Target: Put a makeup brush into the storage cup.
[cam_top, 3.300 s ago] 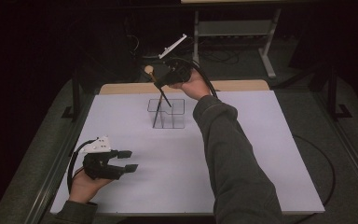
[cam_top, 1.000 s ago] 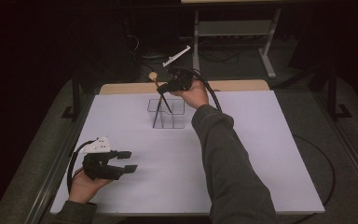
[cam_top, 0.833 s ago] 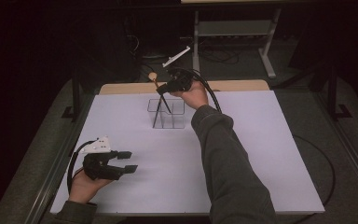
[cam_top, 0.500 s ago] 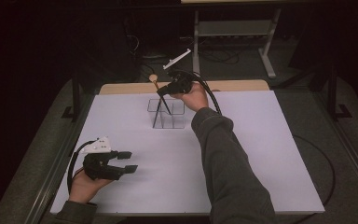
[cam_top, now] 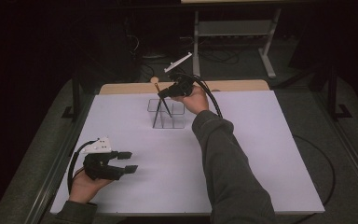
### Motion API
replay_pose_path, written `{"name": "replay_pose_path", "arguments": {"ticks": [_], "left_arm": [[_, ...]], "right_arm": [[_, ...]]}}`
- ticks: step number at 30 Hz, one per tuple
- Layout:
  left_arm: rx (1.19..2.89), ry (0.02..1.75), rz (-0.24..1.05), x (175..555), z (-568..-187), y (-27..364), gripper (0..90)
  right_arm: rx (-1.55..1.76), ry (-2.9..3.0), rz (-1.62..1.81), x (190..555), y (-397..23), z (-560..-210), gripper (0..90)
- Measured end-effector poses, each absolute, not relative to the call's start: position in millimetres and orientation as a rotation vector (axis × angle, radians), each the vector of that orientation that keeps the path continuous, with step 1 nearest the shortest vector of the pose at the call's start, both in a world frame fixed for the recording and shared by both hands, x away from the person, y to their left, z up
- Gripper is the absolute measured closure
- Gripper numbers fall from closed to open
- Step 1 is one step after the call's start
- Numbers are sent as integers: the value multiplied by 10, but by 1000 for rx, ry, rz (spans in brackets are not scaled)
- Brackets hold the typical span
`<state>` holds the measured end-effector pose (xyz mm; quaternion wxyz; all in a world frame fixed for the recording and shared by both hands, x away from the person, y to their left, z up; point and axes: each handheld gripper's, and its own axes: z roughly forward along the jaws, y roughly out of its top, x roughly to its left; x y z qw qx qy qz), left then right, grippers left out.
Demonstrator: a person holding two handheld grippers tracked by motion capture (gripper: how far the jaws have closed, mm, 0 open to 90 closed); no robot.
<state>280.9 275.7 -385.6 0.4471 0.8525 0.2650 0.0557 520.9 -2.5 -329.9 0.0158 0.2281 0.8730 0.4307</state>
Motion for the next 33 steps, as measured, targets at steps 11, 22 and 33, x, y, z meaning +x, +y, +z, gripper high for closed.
{"name": "replay_pose_path", "arguments": {"ticks": [11, 22, 33], "left_arm": [[2112, 658, 137, 2809, -3858, 2754, 403], [2113, 657, 137, 2811, -3863, 2751, 403], [2123, 644, 137, 2821, -3872, 2742, 403]], "right_arm": [[727, 2713, 1337, 5188, -40, -3352, 827], [737, 2713, 1333, 5169, -48, -3369, 826], [756, 2711, 1332, 5147, -98, -3437, 826]]}}
